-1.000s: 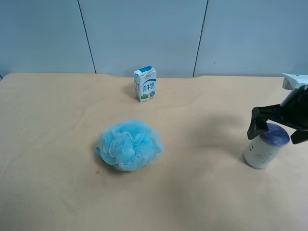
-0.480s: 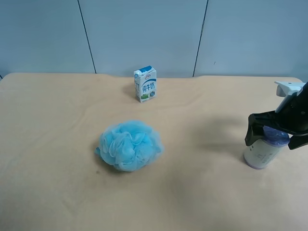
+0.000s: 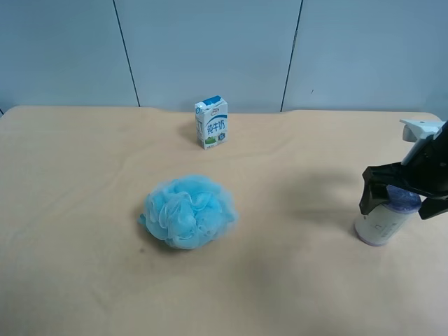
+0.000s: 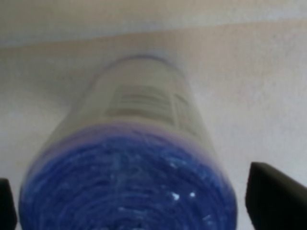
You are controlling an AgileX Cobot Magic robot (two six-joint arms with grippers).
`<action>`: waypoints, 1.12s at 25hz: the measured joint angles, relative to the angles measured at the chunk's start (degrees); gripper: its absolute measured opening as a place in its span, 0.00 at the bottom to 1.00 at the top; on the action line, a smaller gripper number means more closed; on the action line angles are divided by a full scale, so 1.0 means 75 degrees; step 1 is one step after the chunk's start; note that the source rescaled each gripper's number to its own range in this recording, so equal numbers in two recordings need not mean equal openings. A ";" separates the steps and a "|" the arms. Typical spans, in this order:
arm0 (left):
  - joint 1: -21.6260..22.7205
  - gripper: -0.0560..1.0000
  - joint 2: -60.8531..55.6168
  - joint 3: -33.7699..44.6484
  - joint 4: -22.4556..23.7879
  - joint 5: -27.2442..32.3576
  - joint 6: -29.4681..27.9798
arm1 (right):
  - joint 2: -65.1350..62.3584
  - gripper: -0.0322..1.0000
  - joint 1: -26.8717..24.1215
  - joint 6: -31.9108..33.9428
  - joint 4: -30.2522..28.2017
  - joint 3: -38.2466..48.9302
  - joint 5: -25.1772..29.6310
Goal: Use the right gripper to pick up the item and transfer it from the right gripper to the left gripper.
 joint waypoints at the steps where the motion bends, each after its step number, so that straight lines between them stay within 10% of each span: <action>1: 0.0000 1.00 0.0000 0.0000 0.0000 0.0000 0.0000 | 0.0000 0.78 0.0000 0.0000 -0.0007 0.0000 -0.0017; 10: 0.0000 1.00 0.0000 0.0000 0.0000 0.0000 0.0000 | 0.0000 0.40 0.0000 0.0000 -0.0028 0.0000 -0.0199; 14: 0.0000 1.00 0.0000 0.0000 0.0000 0.0000 0.0000 | 0.0000 0.03 0.0000 0.0000 -0.0028 0.0000 -0.0209; 28: 0.0000 1.00 0.0000 0.0000 0.0000 -0.0007 0.0000 | 0.0000 0.03 0.0000 -0.0023 -0.0028 0.0000 -0.0263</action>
